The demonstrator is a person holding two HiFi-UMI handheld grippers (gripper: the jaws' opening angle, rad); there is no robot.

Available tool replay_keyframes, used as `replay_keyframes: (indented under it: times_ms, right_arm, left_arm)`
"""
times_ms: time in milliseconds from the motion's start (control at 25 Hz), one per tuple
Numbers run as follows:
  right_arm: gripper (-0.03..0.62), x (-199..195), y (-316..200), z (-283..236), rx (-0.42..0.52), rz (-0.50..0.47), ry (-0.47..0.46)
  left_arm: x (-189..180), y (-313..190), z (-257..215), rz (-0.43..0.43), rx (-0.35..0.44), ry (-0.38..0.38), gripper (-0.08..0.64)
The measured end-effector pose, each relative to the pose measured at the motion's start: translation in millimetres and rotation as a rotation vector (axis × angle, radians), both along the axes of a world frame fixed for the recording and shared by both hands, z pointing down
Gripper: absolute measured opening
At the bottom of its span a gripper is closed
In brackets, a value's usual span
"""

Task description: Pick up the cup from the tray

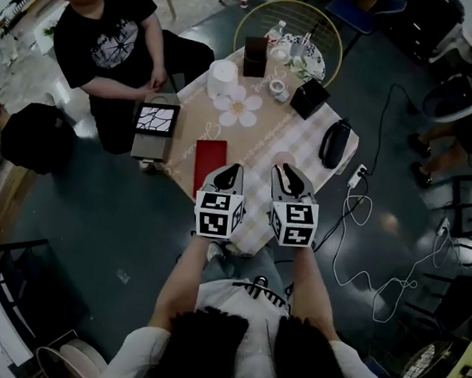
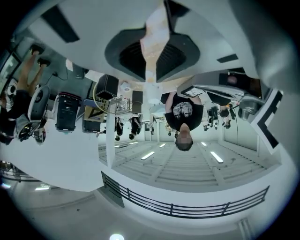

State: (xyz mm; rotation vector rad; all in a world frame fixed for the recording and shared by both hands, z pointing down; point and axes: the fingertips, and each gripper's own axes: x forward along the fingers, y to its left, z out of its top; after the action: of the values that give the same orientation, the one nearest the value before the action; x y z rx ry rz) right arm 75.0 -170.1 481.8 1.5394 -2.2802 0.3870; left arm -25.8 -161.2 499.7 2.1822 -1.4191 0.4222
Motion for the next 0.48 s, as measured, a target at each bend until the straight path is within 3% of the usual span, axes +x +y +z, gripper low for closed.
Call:
replay_keyframes:
  times_ms: [80, 320, 480]
  right_arm:
    - [0.009, 4.5, 5.1, 0.5, -0.007, 0.020, 0.012]
    - [0.006, 6.6, 13.8, -4.5, -0.025, 0.036, -0.021]
    - [0.006, 4.1, 21.8, -6.8, -0.018, 0.033, 0.009]
  left_arm:
    - [2.6, 4.7, -0.3, 0.008, 0.004, 0.002, 0.005]
    - [4.5, 13.0, -8.6, 0.020, 0.024, -0.005, 0.005]
    - [4.0, 20.8, -10.6, 0.022, 0.030, 0.003, 0.005]
